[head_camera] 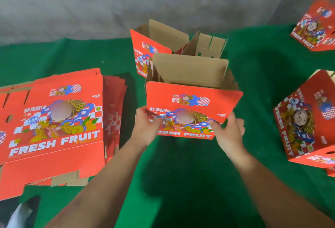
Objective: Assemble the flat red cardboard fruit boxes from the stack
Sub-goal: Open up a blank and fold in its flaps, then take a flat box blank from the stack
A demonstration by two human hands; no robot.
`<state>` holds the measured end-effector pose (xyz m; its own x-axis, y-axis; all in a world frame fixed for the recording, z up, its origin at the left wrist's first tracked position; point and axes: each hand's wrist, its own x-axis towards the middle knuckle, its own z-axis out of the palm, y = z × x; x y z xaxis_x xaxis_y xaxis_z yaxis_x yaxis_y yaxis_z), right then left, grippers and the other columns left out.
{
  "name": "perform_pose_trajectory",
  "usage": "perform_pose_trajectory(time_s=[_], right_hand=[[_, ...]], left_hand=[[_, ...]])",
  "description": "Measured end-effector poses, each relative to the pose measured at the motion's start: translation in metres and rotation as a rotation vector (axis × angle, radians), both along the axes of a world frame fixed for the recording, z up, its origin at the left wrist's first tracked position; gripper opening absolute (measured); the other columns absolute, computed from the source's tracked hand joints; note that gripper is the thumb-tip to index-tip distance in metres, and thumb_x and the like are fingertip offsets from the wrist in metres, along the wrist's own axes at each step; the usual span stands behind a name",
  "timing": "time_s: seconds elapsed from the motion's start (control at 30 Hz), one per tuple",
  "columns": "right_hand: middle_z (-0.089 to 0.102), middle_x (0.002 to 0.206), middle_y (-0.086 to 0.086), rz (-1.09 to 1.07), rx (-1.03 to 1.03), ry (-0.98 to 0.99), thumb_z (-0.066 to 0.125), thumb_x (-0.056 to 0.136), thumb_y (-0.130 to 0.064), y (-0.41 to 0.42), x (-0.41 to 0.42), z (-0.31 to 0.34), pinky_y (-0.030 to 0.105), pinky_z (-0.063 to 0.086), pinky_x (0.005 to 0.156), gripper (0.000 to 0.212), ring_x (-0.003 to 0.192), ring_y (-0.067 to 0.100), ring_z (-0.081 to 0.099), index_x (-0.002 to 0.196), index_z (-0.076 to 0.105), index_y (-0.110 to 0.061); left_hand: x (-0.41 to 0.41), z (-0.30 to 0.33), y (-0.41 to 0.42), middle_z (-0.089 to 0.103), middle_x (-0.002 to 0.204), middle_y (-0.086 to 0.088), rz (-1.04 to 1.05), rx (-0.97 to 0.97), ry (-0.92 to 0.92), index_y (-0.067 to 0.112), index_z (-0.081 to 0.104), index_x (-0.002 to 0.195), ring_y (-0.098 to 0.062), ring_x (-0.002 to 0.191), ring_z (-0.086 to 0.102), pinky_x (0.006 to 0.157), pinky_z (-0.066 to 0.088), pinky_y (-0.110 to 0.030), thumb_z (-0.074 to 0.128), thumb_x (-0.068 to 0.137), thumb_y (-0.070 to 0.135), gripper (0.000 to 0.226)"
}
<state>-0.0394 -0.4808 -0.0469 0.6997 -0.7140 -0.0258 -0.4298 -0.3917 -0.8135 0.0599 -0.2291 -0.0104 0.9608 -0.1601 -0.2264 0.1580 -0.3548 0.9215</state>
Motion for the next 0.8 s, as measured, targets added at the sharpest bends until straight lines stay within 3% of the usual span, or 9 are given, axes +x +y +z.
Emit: perform_pose_trajectory(time_s=[0.1, 0.2, 0.3, 0.4, 0.47, 0.53, 0.57, 0.7, 0.8], right_hand=[[0.065, 0.083, -0.015, 0.034, 0.155, -0.028, 0.073, 0.092, -0.024, -0.008, 0.031, 0.003, 0.035, 0.047, 0.076, 0.028, 0.081, 0.018, 0.065, 0.117, 0.062, -0.023], [0.071, 0.096, -0.009, 0.021, 0.249, 0.016, 0.073, 0.093, -0.023, -0.011, 0.073, 0.002, 0.038, 0.053, 0.088, 0.028, 0.096, 0.021, 0.07, 0.116, 0.058, -0.022], [0.07, 0.108, -0.005, 0.029, 0.406, 0.067, 0.074, 0.09, -0.015, -0.017, 0.117, -0.002, 0.039, 0.051, 0.097, 0.054, 0.108, 0.019, 0.068, 0.134, 0.044, -0.022], [0.057, 0.146, -0.01, 0.132, 0.717, 0.1, 0.068, 0.096, -0.007, -0.028, 0.151, 0.001, 0.045, 0.037, 0.12, 0.103, 0.13, 0.013, 0.056, 0.164, -0.005, -0.033], [0.037, 0.164, -0.012, 0.146, 0.827, 0.112, 0.063, 0.1, -0.007, -0.031, 0.174, 0.001, 0.044, 0.031, 0.125, 0.108, 0.137, 0.011, 0.048, 0.161, -0.02, -0.039], [0.04, 0.162, -0.013, 0.108, 0.758, 0.159, 0.06, 0.101, -0.013, -0.02, 0.191, 0.002, 0.046, 0.031, 0.123, 0.098, 0.137, 0.016, 0.05, 0.163, -0.012, -0.038], [0.047, 0.157, -0.012, 0.09, 0.706, 0.171, 0.059, 0.1, -0.015, -0.009, 0.197, 0.002, 0.046, 0.034, 0.122, 0.092, 0.136, 0.019, 0.052, 0.165, -0.002, -0.036], [0.063, 0.122, -0.02, 0.237, 0.646, 0.047, 0.049, 0.101, -0.002, 0.041, 0.195, -0.003, 0.045, 0.047, 0.113, 0.054, 0.115, 0.008, 0.062, 0.148, 0.048, -0.027], [0.067, 0.134, -0.006, 0.338, 0.682, -0.025, 0.046, 0.103, 0.001, 0.075, 0.188, -0.001, 0.048, 0.047, 0.114, 0.04, 0.127, 0.015, 0.063, 0.129, 0.059, -0.027]], left_hand=[[0.022, 0.007, -0.023, 0.057, 0.121, 0.0, 0.017, -0.129, 0.044, 0.029, 0.045, 0.113, -0.013, 0.111, 0.061, 0.086, 0.05, -0.024, 0.068, 0.065, 0.031, 0.053], [0.055, 0.007, -0.042, 0.055, 0.127, 0.001, -0.003, -0.181, 0.081, 0.027, 0.039, 0.129, -0.012, 0.114, 0.061, 0.093, 0.049, -0.027, 0.073, 0.069, 0.025, 0.069], [0.099, -0.002, -0.053, 0.058, 0.14, -0.004, -0.104, -0.154, 0.108, 0.021, 0.027, 0.153, 0.0, 0.103, 0.063, 0.084, 0.049, -0.014, 0.07, 0.09, -0.002, 0.079], [0.142, -0.004, -0.062, 0.044, 0.158, -0.004, -0.203, 0.045, 0.21, 0.017, -0.002, 0.165, -0.016, 0.135, 0.048, 0.11, 0.041, -0.032, 0.068, 0.097, 0.01, 0.098], [0.162, -0.006, -0.073, 0.054, 0.142, 0.007, -0.273, 0.124, 0.241, 0.016, 0.012, 0.164, -0.013, 0.127, 0.051, 0.106, 0.039, -0.03, 0.071, 0.098, 0.02, 0.089], [0.17, -0.011, -0.088, 0.069, 0.118, 0.013, -0.288, 0.135, 0.25, 0.023, 0.055, 0.141, -0.008, 0.106, 0.061, 0.092, 0.04, -0.026, 0.067, 0.099, 0.023, 0.044], [0.168, -0.015, -0.095, 0.072, 0.114, 0.011, -0.259, 0.103, 0.251, 0.022, 0.064, 0.13, -0.009, 0.102, 0.063, 0.086, 0.041, -0.023, 0.064, 0.1, 0.022, 0.03], [0.143, -0.028, -0.104, 0.071, 0.101, 0.018, -0.095, -0.032, 0.116, 0.023, 0.066, 0.124, 0.004, 0.088, 0.065, 0.07, 0.044, -0.007, 0.055, 0.102, 0.019, 0.024], [0.119, -0.021, -0.085, 0.074, 0.109, 0.01, -0.011, -0.041, 0.005, 0.023, 0.069, 0.121, -0.006, 0.095, 0.068, 0.071, 0.044, -0.004, 0.055, 0.099, 0.016, 0.027]])
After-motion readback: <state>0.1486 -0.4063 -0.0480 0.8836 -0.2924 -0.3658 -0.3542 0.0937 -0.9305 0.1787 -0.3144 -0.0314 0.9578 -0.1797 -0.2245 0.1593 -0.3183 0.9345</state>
